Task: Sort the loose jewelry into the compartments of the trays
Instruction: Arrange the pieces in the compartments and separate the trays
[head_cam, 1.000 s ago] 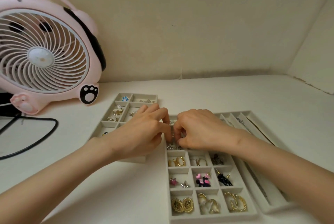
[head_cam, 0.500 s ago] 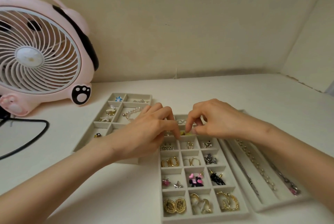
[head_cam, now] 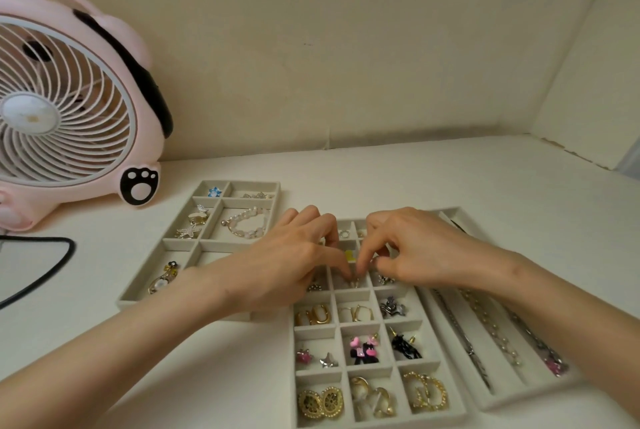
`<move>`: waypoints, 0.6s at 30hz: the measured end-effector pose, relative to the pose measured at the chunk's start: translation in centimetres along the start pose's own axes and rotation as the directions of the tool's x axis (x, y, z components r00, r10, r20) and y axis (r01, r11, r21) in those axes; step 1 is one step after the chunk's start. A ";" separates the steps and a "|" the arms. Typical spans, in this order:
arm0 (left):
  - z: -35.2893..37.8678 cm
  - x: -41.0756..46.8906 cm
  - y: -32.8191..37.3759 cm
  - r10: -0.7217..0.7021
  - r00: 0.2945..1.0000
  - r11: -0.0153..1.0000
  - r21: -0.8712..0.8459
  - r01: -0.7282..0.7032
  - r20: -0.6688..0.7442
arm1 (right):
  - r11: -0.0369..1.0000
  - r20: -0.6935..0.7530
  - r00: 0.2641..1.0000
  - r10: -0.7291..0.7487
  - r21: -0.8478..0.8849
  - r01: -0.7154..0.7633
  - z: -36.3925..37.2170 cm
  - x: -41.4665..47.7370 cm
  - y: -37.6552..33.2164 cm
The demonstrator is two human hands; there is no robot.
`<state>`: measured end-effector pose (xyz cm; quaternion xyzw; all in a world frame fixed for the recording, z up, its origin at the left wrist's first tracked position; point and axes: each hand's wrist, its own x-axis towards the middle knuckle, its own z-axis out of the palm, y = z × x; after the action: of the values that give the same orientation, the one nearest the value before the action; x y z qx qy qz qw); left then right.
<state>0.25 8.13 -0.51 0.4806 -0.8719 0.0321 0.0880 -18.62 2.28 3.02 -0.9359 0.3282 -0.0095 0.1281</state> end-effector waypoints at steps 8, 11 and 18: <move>0.2 0.1 -0.2 -0.011 1.000 1.000 0.008 0.012 -0.012 | 1.000 -0.007 1.000 -0.016 -0.014 0.016 0.5 0.0 0.0; 0.1 0.0 -0.2 -0.005 1.000 1.000 0.017 0.005 -0.023 | 0.999 -0.017 0.999 -0.029 -0.026 0.029 0.5 -0.1 -0.1; 0.2 0.0 -0.4 0.012 1.000 1.000 0.006 -0.012 -0.021 | 0.998 -0.009 0.999 -0.033 -0.048 0.033 0.7 0.0 -0.2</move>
<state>0.62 7.90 -0.70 0.4754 -0.8736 0.0403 0.0957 -18.37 2.59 2.37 -0.9439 0.3134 -0.0085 0.1037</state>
